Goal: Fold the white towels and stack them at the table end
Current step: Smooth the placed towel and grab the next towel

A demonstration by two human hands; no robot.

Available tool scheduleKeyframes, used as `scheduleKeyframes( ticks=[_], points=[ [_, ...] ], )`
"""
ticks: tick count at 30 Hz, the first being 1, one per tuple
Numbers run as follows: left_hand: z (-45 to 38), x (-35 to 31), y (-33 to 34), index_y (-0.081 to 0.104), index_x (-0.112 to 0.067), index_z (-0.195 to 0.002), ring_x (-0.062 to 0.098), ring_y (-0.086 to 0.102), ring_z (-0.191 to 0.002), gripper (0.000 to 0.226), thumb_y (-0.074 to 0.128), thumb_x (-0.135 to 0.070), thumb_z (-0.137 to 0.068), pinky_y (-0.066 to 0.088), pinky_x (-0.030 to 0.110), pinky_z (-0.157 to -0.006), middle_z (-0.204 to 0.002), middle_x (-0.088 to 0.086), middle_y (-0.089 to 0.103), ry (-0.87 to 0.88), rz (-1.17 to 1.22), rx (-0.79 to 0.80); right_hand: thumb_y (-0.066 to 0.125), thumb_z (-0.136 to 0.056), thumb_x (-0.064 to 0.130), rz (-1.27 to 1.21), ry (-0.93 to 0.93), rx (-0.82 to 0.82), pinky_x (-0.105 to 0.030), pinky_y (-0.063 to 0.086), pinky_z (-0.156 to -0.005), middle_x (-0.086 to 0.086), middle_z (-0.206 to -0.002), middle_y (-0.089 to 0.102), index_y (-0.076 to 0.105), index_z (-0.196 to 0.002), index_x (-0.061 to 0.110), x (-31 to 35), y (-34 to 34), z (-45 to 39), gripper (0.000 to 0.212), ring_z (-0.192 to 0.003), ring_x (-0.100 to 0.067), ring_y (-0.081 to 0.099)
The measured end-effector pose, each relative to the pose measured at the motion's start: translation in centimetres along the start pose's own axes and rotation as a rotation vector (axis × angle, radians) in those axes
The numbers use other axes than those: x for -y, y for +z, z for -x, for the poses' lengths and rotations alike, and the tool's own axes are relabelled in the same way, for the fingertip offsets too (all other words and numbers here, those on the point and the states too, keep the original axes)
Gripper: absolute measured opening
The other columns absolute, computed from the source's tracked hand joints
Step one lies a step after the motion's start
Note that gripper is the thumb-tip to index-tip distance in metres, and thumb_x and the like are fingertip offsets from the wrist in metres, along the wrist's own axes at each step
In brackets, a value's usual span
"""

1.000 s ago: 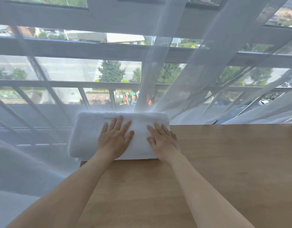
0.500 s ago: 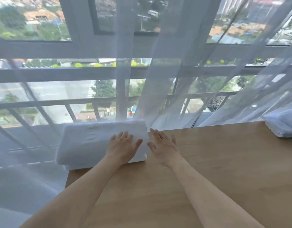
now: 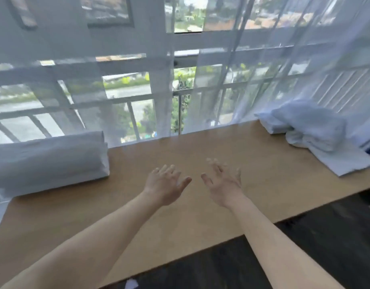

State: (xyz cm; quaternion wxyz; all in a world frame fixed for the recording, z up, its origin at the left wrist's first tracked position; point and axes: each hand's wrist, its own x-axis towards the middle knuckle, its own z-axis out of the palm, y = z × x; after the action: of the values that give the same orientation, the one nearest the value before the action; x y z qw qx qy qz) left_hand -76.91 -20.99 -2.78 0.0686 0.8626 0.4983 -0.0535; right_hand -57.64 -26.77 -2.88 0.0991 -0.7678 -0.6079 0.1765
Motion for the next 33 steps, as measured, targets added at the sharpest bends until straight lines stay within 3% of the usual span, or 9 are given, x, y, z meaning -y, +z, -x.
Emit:
scheduleKeyframes(
  ticks=[8, 13, 18, 24, 28, 33],
  points=[
    [-5.6, -11.1, 0.4, 0.047, -0.025, -0.145, 0.022, 0.03, -0.148, 0.07, 0.015, -0.067, -0.099, 0.023, 0.039, -0.116, -0.16, 0.003, 0.037, 0.051, 0.007, 0.022, 0.023, -0.102, 0.058, -0.041, 0.073, 0.054, -0.052, -0.005, -0.12, 0.007, -0.168, 0.008, 0.01, -0.158, 0.036, -11.1, -1.9, -1.8, 0.062, -0.154, -0.018, 0.006],
    [-12.8, -16.2, 1.4, 0.044, -0.026, -0.148, 0.021, 0.028, -0.15, 0.073, 0.015, -0.07, -0.097, 0.023, 0.039, -0.118, -0.162, 0.002, 0.035, 0.088, 0.088, 0.0, 0.023, -0.104, 0.056, 0.028, 0.102, 0.135, -0.053, -0.004, -0.12, 0.007, -0.168, 0.007, 0.009, -0.159, 0.035, -16.4, -3.5, -4.3, 0.061, -0.154, -0.019, 0.007],
    [-20.6, -22.8, 2.1, 0.043, -0.027, -0.149, 0.019, 0.028, -0.15, 0.077, 0.011, -0.072, -0.095, 0.022, 0.038, -0.118, -0.162, 0.0, 0.034, 0.164, 0.15, 0.063, 0.023, -0.104, 0.055, 0.028, 0.245, 0.181, -0.05, -0.007, -0.12, 0.009, -0.168, 0.005, 0.007, -0.159, 0.036, -24.3, -7.0, -6.7, 0.06, -0.154, -0.017, 0.004],
    [-27.6, -30.2, -0.7, 0.042, -0.026, -0.15, 0.019, 0.026, -0.151, 0.107, -0.012, -0.08, -0.074, 0.02, 0.038, -0.12, -0.162, -0.001, 0.033, 0.299, 0.156, 0.063, 0.022, -0.105, 0.054, -0.069, 0.347, 0.074, -0.051, -0.004, -0.122, 0.004, -0.168, 0.007, 0.011, -0.16, 0.026, -32.2, -11.6, -9.9, 0.063, -0.155, -0.019, 0.004],
    [-32.4, -35.1, -1.6, 0.044, -0.026, -0.148, 0.019, 0.028, -0.15, 0.092, -0.001, -0.076, -0.086, 0.022, 0.039, -0.119, -0.161, -0.001, 0.036, 0.33, 0.13, 0.055, 0.024, -0.105, 0.051, -0.051, 0.325, -0.046, -0.053, 0.007, -0.122, 0.0, -0.166, 0.018, 0.02, -0.158, 0.021, -37.7, -14.8, -13.4, 0.061, -0.153, -0.021, 0.013],
    [-37.8, -42.6, -1.2, 0.055, -0.028, -0.136, 0.019, 0.042, -0.139, 0.081, 0.003, -0.069, -0.089, 0.031, 0.037, -0.111, -0.145, -0.003, 0.053, 0.316, 0.159, 0.051, 0.032, -0.104, 0.046, -0.047, 0.291, -0.146, -0.046, 0.028, -0.11, -0.001, -0.146, 0.045, 0.044, -0.136, 0.018, -46.0, -18.4, -18.4, 0.044, -0.135, -0.025, 0.036]
  ],
)
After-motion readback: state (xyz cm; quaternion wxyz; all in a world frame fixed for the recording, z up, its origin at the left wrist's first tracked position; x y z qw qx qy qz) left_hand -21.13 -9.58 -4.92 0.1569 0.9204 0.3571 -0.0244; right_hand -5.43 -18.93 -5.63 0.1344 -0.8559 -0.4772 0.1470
